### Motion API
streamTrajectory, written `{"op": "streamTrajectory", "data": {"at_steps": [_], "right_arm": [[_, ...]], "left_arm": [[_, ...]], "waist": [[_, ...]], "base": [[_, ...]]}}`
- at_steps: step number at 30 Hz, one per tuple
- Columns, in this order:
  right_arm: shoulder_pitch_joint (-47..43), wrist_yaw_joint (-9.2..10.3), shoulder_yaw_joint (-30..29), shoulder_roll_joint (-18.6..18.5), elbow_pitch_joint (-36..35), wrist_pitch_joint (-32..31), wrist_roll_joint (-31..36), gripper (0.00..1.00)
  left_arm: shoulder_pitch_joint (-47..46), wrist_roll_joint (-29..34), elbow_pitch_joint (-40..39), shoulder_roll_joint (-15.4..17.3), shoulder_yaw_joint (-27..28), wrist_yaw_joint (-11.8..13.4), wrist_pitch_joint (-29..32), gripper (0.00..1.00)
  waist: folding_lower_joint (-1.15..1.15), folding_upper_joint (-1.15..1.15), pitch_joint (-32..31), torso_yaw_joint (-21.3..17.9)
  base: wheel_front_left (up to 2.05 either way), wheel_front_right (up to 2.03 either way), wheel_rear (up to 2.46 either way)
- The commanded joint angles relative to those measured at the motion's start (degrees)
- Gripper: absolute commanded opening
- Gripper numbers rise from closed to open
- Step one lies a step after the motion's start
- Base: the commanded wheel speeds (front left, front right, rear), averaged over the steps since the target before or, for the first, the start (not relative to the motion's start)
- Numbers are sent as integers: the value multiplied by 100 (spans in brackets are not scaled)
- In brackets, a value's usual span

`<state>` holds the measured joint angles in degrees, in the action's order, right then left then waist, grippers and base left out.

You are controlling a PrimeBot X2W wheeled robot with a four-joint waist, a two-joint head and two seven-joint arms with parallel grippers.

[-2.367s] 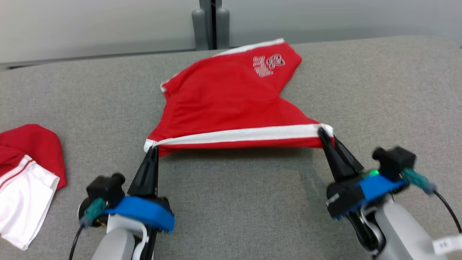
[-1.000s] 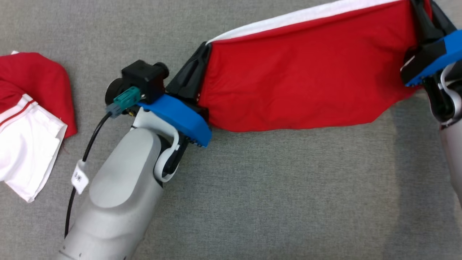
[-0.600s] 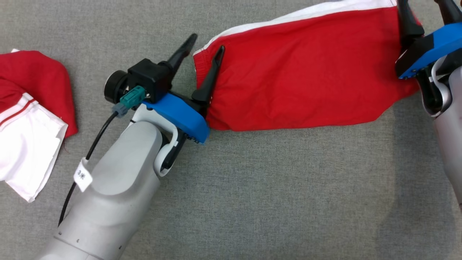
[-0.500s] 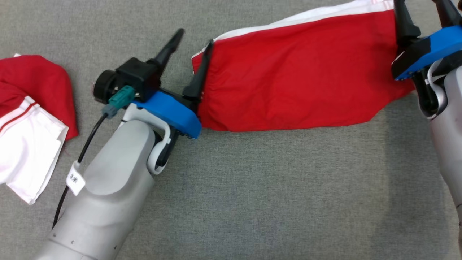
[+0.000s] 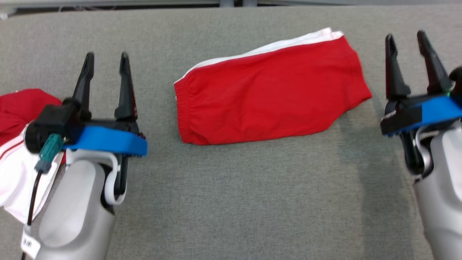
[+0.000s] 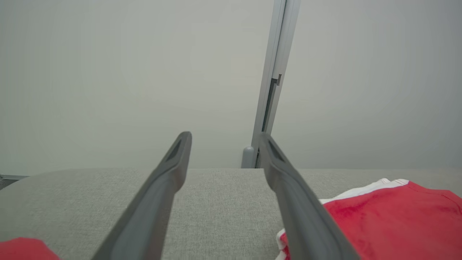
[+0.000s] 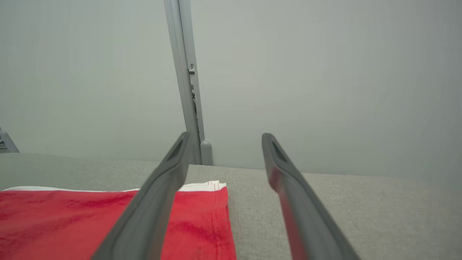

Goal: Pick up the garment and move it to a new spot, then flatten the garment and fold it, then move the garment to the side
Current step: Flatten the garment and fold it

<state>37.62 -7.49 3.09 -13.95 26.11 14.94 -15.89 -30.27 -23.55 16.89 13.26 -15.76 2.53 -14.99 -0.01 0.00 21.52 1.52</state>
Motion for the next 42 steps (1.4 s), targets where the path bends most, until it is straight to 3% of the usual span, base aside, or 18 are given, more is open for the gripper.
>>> {"op": "streamTrajectory", "data": {"at_steps": [1, 13, 23, 34, 42], "right_arm": [[-227, 1, -30, 67, -127, -11, 50, 100], [-1922, 0, -381, 605, -1765, -720, 268, 100], [-2383, 0, -439, 763, -2358, -1123, 321, 100], [-2108, 0, -399, 667, -2275, -1317, 281, 100], [-1018, 0, -63, 196, -1118, -1573, -5, 100]], "left_arm": [[165, 63, -32, 50, 82, 32, -24, 100], [1164, 271, -228, 187, 418, 108, -26, 100], [1444, 184, -241, 153, 371, 110, -20, 100], [1241, 153, -324, 175, 326, 131, 15, 100], [772, 213, -456, 41, 165, 75, 52, 100]], "waist": [[1, 0, -175, -145], [1, 0, -574, -409], [1, 0, -666, -414], [1, 0, -516, -384], [1, 0, 62, -37]], "base": [[0, 0, 0], [0, 0, 0], [0, 0, 0], [0, 0, 0], [0, 0, 0]]}}
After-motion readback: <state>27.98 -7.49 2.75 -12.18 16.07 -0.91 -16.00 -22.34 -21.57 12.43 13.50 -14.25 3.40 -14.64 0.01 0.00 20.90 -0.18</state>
